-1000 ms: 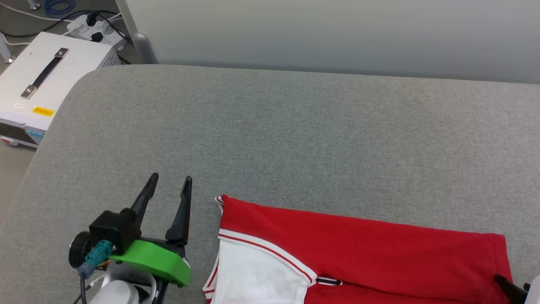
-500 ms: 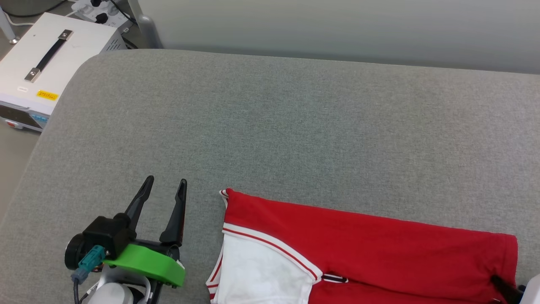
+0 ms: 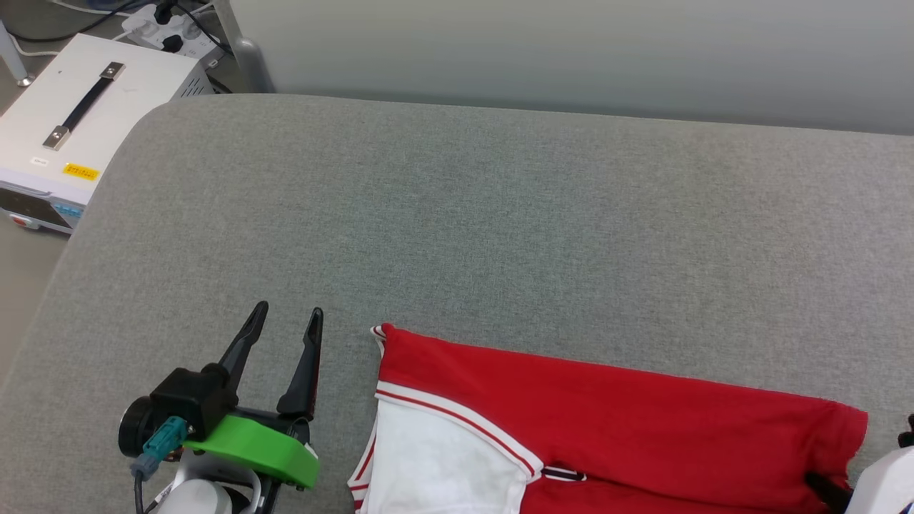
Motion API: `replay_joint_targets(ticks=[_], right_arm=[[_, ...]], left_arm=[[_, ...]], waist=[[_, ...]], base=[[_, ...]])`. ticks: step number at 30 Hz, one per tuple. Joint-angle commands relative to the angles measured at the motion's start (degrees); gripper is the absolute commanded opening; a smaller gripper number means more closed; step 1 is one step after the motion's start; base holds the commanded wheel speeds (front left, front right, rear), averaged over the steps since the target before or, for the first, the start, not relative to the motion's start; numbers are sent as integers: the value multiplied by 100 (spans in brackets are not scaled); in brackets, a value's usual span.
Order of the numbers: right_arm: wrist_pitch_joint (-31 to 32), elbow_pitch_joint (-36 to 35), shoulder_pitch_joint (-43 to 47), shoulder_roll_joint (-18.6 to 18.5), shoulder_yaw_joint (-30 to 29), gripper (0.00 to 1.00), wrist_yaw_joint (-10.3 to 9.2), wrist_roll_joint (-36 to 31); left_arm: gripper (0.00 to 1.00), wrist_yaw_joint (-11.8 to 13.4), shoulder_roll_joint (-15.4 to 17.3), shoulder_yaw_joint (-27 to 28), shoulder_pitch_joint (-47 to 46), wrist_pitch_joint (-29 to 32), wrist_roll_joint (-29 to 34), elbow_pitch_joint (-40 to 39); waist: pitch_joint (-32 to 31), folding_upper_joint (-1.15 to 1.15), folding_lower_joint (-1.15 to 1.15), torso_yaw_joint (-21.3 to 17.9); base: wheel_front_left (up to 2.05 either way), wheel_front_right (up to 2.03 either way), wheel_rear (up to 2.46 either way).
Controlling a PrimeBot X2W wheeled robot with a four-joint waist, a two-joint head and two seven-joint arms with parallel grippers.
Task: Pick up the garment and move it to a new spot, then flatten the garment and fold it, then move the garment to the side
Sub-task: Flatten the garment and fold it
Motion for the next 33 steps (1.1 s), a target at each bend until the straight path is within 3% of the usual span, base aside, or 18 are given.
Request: replay_joint_targets(ticks=[1, 10, 21, 26, 33], right_arm=[[-3, 196, 57, 202, 237, 0, 44, 60], [-644, 298, 3, -245, 59, 0, 44, 46], [-1029, 639, -175, -795, -694, 0, 44, -501], [-991, 462, -114, -767, -760, 0, 44, -575], [-862, -391, 224, -559, -488, 0, 44, -585]], left_arm=[[100, -36, -33, 39, 117, -32, 62, 29], [100, -132, -121, 71, 230, -32, 135, 122], [100, -187, -206, 121, 302, -32, 170, 162], [100, -204, -268, 134, 369, -32, 181, 206], [100, -224, -333, 168, 500, -32, 181, 242]], waist=[[-62, 0, 0, -12], [-271, 0, 0, -53], [-377, 0, 0, -128], [-499, 0, 0, -146], [-706, 0, 0, -160]], base=[[0, 0, 0], [0, 0, 0], [0, 0, 0], [0, 0, 0], [0, 0, 0]])
